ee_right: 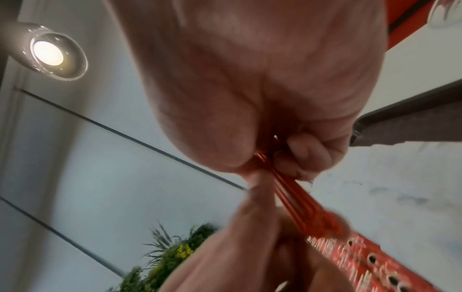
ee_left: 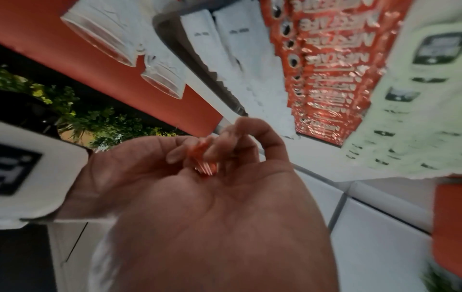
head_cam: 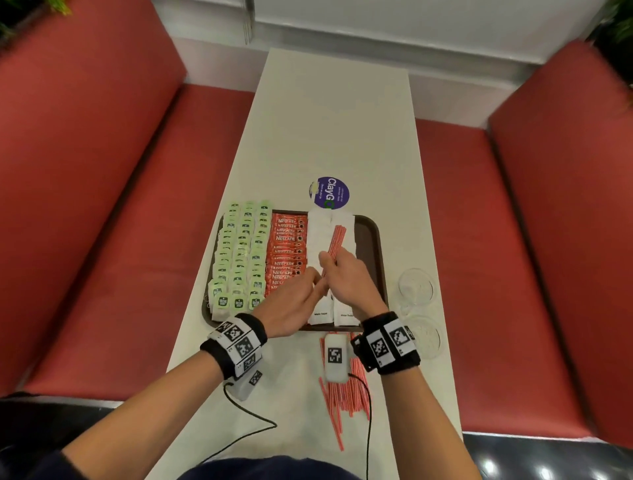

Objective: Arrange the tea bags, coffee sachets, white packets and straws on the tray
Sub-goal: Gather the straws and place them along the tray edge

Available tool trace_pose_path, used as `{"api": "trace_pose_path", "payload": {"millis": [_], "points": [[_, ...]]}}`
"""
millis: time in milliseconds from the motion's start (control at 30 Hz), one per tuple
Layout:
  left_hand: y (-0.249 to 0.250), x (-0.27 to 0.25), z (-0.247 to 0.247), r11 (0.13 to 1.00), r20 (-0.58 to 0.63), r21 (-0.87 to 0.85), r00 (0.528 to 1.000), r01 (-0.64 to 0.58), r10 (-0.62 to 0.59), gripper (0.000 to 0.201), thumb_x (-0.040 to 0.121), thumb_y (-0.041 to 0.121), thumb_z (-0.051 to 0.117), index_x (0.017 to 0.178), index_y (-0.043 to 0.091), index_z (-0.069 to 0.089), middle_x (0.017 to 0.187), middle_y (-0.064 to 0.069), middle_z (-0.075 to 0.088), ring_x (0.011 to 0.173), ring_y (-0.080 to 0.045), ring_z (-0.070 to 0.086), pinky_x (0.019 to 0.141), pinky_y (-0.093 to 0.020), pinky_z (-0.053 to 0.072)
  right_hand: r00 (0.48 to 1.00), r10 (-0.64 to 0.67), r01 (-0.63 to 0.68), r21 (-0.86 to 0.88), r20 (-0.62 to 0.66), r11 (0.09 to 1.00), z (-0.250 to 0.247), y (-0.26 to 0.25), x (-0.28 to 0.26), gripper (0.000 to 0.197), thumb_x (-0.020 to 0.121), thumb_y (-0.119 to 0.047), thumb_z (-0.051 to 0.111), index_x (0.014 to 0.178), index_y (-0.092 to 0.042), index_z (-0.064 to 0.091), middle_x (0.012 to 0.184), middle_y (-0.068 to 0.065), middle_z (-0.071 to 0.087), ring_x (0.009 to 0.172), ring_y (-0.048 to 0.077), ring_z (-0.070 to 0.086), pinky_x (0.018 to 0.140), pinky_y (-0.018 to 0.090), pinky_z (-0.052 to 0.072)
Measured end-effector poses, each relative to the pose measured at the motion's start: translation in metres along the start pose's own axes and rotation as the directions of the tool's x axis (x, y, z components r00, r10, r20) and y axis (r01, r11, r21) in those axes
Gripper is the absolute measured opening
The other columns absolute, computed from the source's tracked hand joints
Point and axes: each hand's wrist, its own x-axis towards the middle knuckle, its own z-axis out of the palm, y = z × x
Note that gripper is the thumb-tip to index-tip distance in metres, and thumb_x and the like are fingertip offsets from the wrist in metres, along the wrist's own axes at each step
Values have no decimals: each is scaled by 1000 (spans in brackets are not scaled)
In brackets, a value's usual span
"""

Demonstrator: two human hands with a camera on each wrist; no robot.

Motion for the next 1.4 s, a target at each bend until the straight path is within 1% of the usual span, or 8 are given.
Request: {"api": "trace_pose_path", "payload": {"millis": [167,233,333,467,600,767,1100,1400], "points": [[-34,3,-41,984,-226,60,962,169,-152,27,112,50,45,112,25,56,84,5,65,71,-10,61,67,-32,49,996,83,-91,-466,-39,880,-31,34,79,35,110,-10,45,138,9,54,118,24,66,108,43,67,86,45,53],[-66,2,-61,958,-360,45,900,282,-248,13,110,36,55,109,23,57,91,0,69,78,-13,65,72,-37,54,992,92,-126,-617,-88,777,-41,46,110,34,107,-9,45,136,4,59,135,21,61,119,40,61,88,38,43],[-118,-7,-80,882,-499,54,777,469,-383,16,107,31,58,114,17,59,121,-9,59,111,-26,59,97,-45,50,988,122,-156,-719,-99,677,-49,55,142,37,108,-11,47,140,-4,63,143,16,62,128,35,61,110,42,41],[-153,-13,-89,781,-505,7,677,624,-536,34,106,27,59,131,5,57,137,-18,50,127,-39,50,111,-51,41,970,218,-232,-691,-109,685,-47,53,158,39,111,-14,47,144,3,58,143,21,63,132,38,62,106,41,52],[-173,-10,-85,782,-432,86,731,617,-529,23,105,27,56,112,7,65,123,-13,68,121,-37,58,105,-49,45,953,259,-297,-665,-158,686,-38,61,160,45,110,-16,52,152,0,51,151,23,53,137,40,58,109,43,51],[-167,-3,-80,811,-466,90,744,578,-478,17,105,16,56,114,7,67,97,-13,73,106,-36,62,96,-46,46,952,238,-307,-650,-195,695,-33,68,159,43,108,-18,58,148,-4,55,148,18,55,134,38,59,106,45,52],[-158,-4,-81,814,-466,66,739,577,-486,23,106,16,56,116,2,70,104,-18,73,105,-39,64,94,-45,48,942,74,-282,-653,-328,702,-30,82,147,38,105,-23,64,137,-6,56,135,16,64,124,38,64,95,43,53],[-160,-6,-81,819,-461,33,735,574,-497,19,105,18,57,109,6,70,99,-15,73,95,-37,67,88,-43,50,948,80,-261,-609,-307,749,-23,88,144,37,105,-16,60,140,-3,56,136,19,61,125,39,63,97,45,53]]}}
